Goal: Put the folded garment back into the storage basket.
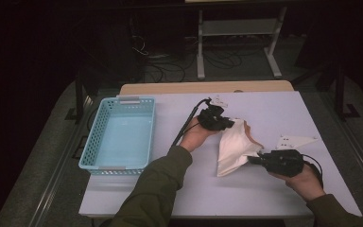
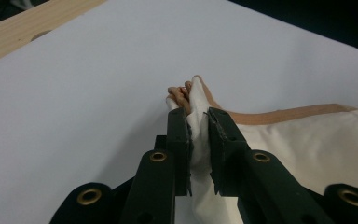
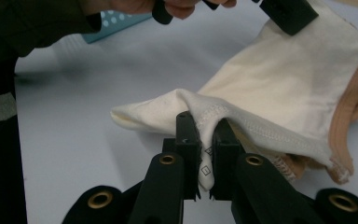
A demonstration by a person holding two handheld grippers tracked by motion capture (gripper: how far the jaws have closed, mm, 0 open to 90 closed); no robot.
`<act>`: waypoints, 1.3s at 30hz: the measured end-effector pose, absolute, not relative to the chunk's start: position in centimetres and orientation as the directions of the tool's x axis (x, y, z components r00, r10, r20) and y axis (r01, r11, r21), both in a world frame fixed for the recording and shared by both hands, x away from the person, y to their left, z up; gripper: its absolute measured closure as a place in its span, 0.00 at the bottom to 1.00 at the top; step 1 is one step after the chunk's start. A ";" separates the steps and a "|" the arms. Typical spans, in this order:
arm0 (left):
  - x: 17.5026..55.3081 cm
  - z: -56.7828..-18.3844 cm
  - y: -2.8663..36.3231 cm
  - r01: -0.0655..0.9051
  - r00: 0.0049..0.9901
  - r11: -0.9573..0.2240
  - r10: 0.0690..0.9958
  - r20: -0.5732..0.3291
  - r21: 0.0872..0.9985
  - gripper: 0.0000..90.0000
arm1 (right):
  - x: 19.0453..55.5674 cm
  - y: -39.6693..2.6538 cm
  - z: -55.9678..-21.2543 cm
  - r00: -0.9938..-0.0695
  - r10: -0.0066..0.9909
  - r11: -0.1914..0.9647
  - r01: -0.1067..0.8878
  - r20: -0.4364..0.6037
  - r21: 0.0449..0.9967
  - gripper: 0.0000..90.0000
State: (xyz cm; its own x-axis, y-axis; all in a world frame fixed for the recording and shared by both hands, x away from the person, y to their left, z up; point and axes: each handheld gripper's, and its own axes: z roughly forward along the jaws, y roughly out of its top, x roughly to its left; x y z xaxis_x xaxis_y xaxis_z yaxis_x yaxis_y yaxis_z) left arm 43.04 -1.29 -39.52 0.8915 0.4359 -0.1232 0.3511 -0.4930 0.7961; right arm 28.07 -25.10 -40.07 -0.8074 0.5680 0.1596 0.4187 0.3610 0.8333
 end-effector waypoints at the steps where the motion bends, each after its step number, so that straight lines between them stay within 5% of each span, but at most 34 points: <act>1: 42.7 -39.1 -1.3 0.352 0.895 -0.485 0.426 -0.135 0.800 0.87 | 28.2 -24.9 -40.0 -0.808 0.566 0.356 0.416 0.161 0.837 0.93; 39: 40.0 -35.5 5.3 0.399 0.884 -0.352 0.394 -0.253 0.846 0.87 | 31.0 -17.5 -37.5 -0.852 0.502 0.327 0.346 0.149 0.879 0.93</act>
